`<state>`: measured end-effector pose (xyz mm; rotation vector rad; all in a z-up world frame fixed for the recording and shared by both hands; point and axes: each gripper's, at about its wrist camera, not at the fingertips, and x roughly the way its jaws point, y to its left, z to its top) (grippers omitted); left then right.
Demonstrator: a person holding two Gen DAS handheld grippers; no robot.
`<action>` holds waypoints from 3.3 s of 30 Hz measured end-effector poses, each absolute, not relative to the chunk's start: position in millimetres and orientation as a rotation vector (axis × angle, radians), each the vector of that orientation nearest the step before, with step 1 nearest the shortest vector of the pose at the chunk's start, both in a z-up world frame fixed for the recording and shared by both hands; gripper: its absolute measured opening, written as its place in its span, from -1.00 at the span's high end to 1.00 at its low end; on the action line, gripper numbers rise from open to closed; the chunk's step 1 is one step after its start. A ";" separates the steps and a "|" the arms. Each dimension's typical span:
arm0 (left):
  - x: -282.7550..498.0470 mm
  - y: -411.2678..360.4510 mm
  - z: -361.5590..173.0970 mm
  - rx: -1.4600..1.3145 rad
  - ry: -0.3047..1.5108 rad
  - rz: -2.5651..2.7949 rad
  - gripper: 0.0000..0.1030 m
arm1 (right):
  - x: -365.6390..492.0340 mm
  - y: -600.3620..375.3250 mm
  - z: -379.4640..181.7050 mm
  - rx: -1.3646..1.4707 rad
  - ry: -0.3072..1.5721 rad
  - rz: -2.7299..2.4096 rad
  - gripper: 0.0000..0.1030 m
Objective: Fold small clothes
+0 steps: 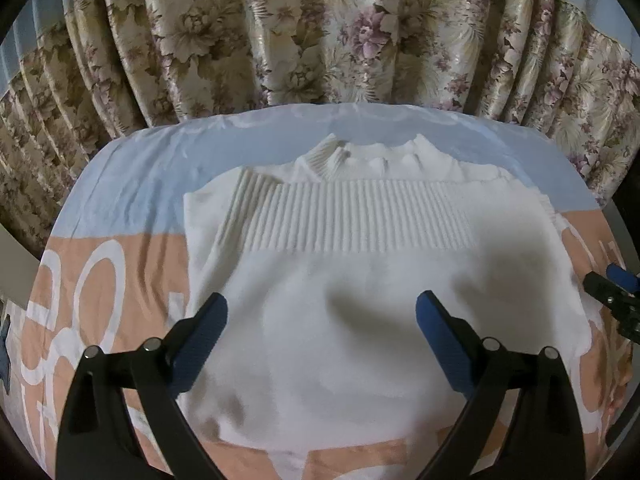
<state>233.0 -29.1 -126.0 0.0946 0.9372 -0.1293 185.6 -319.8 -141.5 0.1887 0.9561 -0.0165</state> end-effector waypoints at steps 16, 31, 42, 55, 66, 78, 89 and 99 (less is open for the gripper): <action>251.8 -47.2 -143.0 0.111 0.971 -0.120 -0.94 | 197.9 -332.3 -164.5 0.221 0.978 -0.005 -0.94; 260.1 -48.7 -154.0 0.097 0.998 -0.118 -0.94 | 206.4 -337.8 -169.2 0.254 0.951 0.085 -0.88; 265.8 -52.4 -171.8 0.120 1.036 -0.119 -0.94 | 220.5 -335.9 -190.8 0.355 1.011 0.146 -0.29; 268.2 -77.8 -178.3 0.178 1.058 -0.132 -0.94 | 237.4 -337.8 -194.8 0.451 1.027 0.174 0.01; 268.8 -85.4 -185.7 0.194 1.053 -0.115 -0.96 | 247.9 -337.8 -193.7 0.466 1.004 0.190 0.47; 268.3 -82.9 -187.4 0.183 1.047 -0.127 -0.97 | 242.5 -282.0 -144.4 0.183 0.972 0.077 0.59; 264.4 -73.0 -179.6 0.182 1.051 -0.183 -0.97 | 252.2 -244.0 -127.0 0.098 0.995 0.032 0.60; 262.1 18.0 -139.0 0.139 0.984 -0.143 -0.97 | 264.2 -183.3 -106.8 0.069 0.997 0.030 0.62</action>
